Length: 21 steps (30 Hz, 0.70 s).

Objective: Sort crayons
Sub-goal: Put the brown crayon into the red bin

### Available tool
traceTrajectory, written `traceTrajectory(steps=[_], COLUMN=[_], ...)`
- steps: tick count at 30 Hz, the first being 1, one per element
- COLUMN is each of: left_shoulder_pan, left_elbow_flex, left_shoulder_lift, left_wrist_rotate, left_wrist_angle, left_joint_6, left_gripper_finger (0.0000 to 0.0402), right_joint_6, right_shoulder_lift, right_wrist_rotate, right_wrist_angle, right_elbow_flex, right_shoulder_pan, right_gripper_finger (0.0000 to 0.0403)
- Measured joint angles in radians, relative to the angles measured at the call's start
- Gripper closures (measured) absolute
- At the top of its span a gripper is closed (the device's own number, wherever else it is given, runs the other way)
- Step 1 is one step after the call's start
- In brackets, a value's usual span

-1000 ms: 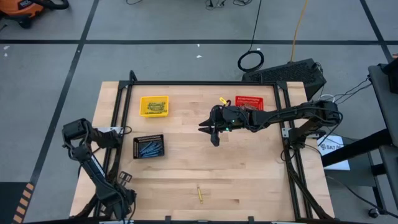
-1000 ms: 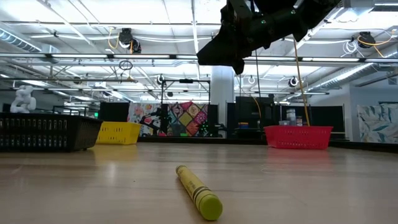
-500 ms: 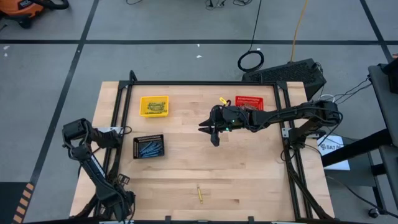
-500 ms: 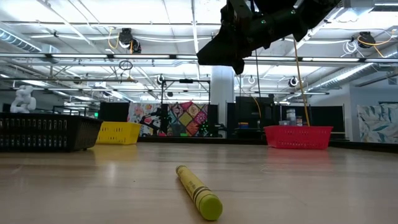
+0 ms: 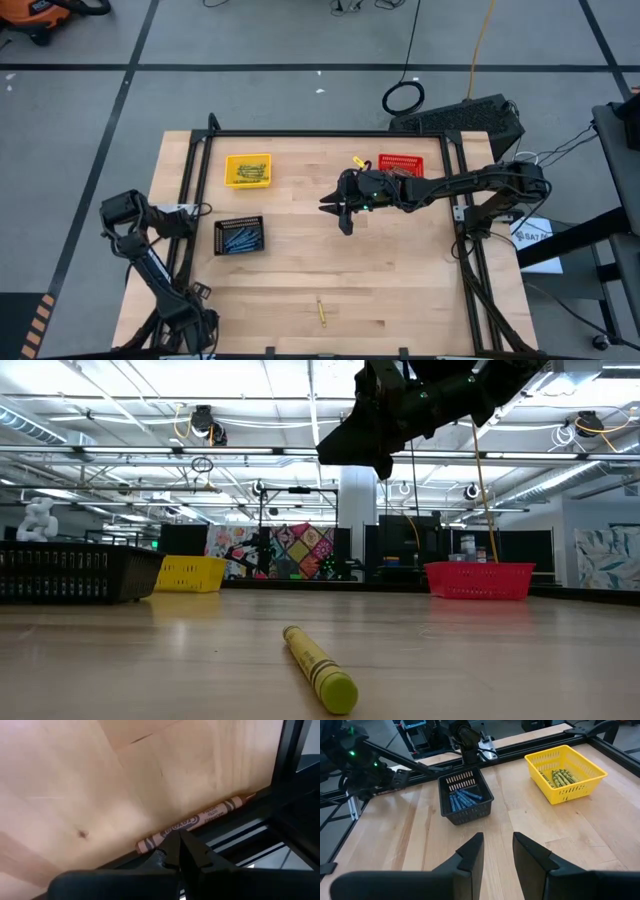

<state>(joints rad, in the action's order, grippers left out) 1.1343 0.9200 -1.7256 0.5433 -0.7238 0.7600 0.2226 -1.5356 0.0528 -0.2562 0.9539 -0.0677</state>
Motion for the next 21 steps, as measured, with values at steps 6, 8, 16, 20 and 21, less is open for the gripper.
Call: traceTrajectory(steps=[6,8,16,20,21], left_shoulder_pan=[-0.005,-0.007,-0.077,-0.111,-0.118], left_elbow_flex=[-0.035,-0.041,-0.037,-0.014,-0.004], left_shoulder_lift=[0.005,0.005,-0.001,-0.001,-0.001], left_wrist_rotate=[0.016,0.021,-0.086,-0.151,-0.172], left_wrist_angle=[0.052,0.068,0.065,0.014,-0.012], left_joint_6=[0.01,-0.003,-0.04,-0.087,-0.088], left_gripper_finger=[0.0401,0.0401,0.0401,0.0401,0.0401], right_joint_6=[0.0,0.0,-0.002,0.0,0.0], right_shoulder_lift=[0.0,0.0,0.0,0.0,0.0], right_wrist_rotate=[0.0,0.0,0.0,0.0,0.0], right_wrist_angle=[0.0,0.0,0.0,-0.001,-0.001], right_elbow_flex=[0.0,0.0,0.0,0.0,0.0], right_shoulder_pan=[0.0,0.0,0.0,0.0,0.0], right_gripper_finger=[0.0312,0.0312,0.0312,0.0312,0.0312])
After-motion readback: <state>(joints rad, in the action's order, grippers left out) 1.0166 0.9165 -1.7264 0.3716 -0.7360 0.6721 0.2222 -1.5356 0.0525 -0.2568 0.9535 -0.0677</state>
